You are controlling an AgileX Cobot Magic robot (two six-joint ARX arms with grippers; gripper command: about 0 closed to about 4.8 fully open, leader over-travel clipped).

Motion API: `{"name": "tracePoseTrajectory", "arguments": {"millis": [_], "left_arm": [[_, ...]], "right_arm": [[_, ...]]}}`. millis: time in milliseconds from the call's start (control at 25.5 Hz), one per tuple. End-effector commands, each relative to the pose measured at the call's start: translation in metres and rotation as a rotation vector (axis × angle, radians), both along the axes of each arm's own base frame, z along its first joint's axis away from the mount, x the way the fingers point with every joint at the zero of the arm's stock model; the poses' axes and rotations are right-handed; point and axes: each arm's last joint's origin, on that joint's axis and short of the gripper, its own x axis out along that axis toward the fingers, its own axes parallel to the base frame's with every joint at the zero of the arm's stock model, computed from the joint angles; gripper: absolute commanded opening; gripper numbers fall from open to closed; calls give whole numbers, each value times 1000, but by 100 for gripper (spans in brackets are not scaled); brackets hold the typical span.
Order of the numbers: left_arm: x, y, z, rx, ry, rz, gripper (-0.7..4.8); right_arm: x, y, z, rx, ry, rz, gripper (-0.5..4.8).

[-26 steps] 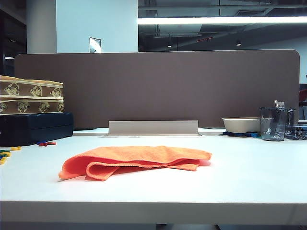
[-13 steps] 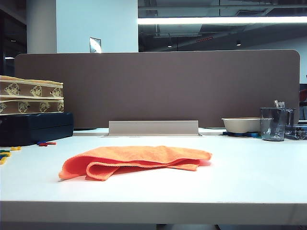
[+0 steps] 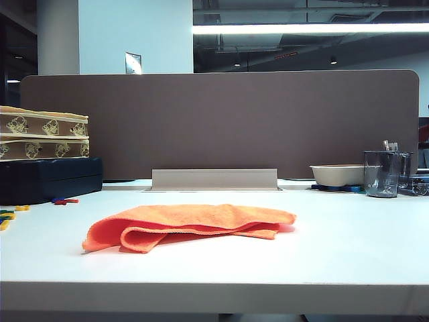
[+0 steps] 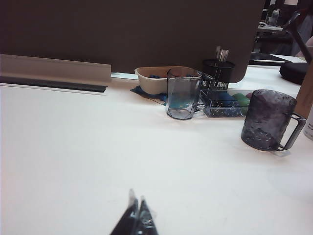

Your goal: Use an orange cloth to wipe the letter magnets on the table away for a distance.

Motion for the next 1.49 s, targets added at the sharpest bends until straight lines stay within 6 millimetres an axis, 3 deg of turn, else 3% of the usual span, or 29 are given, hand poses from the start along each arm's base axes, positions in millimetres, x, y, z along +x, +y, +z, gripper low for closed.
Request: {"name": "tracePoseTrajectory", "arguments": {"millis": [39, 745, 1490], "left_arm": [[3, 5, -1, -2, 1, 60, 120], [14, 37, -1, -3, 0, 420, 120], [14, 46, -1, -4, -2, 515, 120]], "right_arm": [[0, 0, -1, 1, -12, -1, -5], [0, 0, -1, 1, -12, -1, -5], [0, 0, -1, 1, -12, -1, -5]]}}
